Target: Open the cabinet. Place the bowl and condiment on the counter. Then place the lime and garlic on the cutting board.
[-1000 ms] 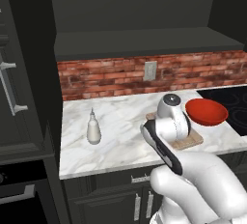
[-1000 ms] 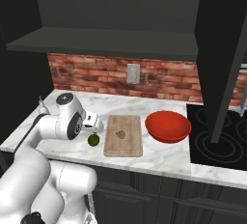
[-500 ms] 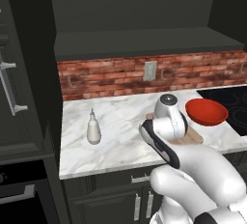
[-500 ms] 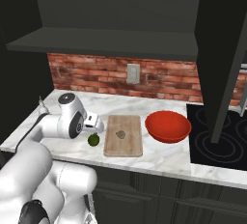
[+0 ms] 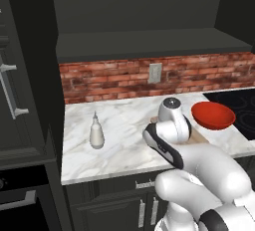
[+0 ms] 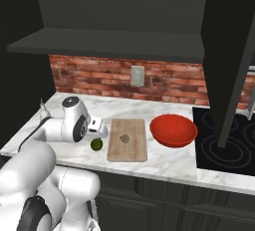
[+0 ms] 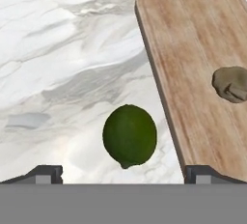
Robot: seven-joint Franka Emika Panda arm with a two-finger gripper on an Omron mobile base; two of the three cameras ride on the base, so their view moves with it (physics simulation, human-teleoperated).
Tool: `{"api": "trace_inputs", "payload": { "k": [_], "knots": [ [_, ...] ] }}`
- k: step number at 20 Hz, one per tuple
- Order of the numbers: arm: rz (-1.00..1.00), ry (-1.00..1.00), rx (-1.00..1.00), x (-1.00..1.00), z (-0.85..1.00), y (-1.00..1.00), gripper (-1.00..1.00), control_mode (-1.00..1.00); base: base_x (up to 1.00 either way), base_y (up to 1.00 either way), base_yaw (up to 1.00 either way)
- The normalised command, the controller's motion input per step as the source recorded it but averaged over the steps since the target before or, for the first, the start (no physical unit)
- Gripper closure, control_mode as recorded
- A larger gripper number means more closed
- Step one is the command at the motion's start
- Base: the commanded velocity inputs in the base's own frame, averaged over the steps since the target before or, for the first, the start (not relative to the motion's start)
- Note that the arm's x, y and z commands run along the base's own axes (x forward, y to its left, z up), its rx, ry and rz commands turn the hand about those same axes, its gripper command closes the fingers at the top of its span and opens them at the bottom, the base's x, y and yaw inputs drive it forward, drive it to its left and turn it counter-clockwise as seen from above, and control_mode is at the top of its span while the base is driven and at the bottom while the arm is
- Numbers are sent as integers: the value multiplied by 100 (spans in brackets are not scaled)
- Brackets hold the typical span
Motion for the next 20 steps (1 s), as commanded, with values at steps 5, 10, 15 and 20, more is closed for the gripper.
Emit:
{"api": "trace_inputs", "payload": {
  "k": [5,10,15,20],
  "knots": [
    [0,0,0,0,-21,0,-100,-100,0,0,0],
    [0,0,0,0,-23,0,-100,-100,0,0,0],
    [0,0,0,0,-22,0,-100,-100,0,0,0],
    [0,0,0,0,-22,-2,-100,-100,0,0,0]
  ]
}}
